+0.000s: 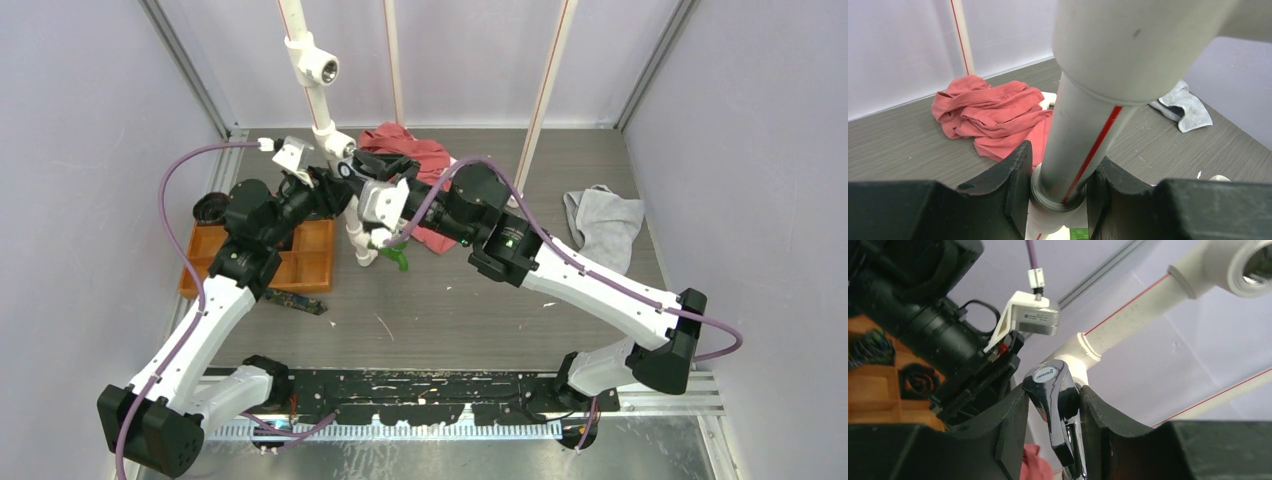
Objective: Install the water faucets
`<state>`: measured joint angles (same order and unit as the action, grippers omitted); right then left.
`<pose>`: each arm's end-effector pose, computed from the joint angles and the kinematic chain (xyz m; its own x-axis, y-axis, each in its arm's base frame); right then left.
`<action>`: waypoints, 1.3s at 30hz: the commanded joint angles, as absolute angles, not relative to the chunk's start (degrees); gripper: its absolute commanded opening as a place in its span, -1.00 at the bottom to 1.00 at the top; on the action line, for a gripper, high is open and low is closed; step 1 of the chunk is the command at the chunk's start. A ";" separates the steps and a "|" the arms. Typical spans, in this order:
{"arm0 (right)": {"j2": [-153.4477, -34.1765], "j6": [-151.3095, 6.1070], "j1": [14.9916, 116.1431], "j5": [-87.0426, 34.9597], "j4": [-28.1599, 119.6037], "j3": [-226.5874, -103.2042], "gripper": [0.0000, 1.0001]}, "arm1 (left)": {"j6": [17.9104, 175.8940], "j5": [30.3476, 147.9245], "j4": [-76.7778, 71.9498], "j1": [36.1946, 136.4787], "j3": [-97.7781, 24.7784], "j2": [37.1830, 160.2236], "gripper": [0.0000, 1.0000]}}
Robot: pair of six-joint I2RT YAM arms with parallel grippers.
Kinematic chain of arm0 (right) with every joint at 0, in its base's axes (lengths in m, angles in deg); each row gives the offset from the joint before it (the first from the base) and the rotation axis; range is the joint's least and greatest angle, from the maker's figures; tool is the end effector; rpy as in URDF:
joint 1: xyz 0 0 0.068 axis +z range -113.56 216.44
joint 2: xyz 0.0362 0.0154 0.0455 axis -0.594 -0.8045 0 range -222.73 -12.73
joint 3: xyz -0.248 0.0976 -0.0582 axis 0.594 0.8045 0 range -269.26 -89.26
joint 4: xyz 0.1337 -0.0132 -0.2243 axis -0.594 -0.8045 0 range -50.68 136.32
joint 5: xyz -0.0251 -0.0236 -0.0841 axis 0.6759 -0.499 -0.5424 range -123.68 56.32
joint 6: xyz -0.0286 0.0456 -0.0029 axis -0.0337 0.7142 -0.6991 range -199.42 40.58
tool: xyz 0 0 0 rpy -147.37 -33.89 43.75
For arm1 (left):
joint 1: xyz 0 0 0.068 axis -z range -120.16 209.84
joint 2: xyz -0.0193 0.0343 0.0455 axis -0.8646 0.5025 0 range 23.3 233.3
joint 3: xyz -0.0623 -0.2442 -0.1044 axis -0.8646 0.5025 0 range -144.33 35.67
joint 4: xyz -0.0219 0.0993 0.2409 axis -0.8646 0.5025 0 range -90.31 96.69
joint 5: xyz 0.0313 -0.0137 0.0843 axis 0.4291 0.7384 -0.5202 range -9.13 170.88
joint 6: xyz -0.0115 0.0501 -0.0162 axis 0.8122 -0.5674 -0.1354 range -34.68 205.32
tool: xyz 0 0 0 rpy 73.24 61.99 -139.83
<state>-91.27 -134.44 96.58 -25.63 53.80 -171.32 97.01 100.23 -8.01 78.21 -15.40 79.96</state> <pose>0.1528 0.2762 0.4679 0.8141 -0.2114 -0.5408 -0.4536 0.3499 -0.8196 0.2165 -0.0844 0.3739 -0.0898 -0.1716 -0.9811 0.6061 0.7723 -0.1905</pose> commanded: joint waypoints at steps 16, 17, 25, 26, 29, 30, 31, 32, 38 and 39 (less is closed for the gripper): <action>-92.47 -44.80 82.19 -26.17 65.49 -179.27 -0.99 | 104.77 101.54 -14.37 77.99 -14.67 80.62 -1.00; -92.45 -41.02 81.34 -25.46 65.96 -178.52 -0.99 | 104.83 101.61 -14.37 77.97 -14.67 80.66 -1.00; -94.90 -20.50 77.02 -21.72 64.24 -177.01 -0.99 | 104.76 101.62 -14.11 77.99 -14.38 79.82 -1.00; -95.48 -18.67 76.70 -20.73 64.18 -176.93 -0.99 | 104.74 101.61 -14.00 77.95 -14.32 79.70 -1.00; -96.95 -13.21 76.01 -18.42 65.35 -175.83 -0.92 | 104.66 101.52 -13.93 77.95 -14.17 79.32 -1.00; -97.27 -13.03 75.93 -18.05 65.74 -175.56 -0.73 | 104.74 101.48 -13.93 77.96 -14.07 79.29 -1.00; -97.43 -13.43 75.93 -18.00 65.66 -175.49 -0.50 | 104.75 101.45 -13.93 77.95 -14.08 79.17 -1.00; -97.33 -13.94 75.94 -18.26 65.50 -175.38 -0.27 | 104.81 101.51 -13.86 77.99 -13.99 79.05 -1.00; -92.64 -20.88 75.98 -25.54 64.81 -171.96 0.57 | 104.83 101.51 -13.67 77.95 -13.90 78.67 -1.00; -91.59 -22.50 75.96 -27.20 64.10 -171.43 0.64 | 104.88 101.45 -13.67 77.97 -13.97 78.67 -1.00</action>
<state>-96.65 -18.14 76.43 -19.53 61.52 -173.05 98.67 100.38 -11.32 77.95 -13.78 79.92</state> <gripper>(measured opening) 0.761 0.384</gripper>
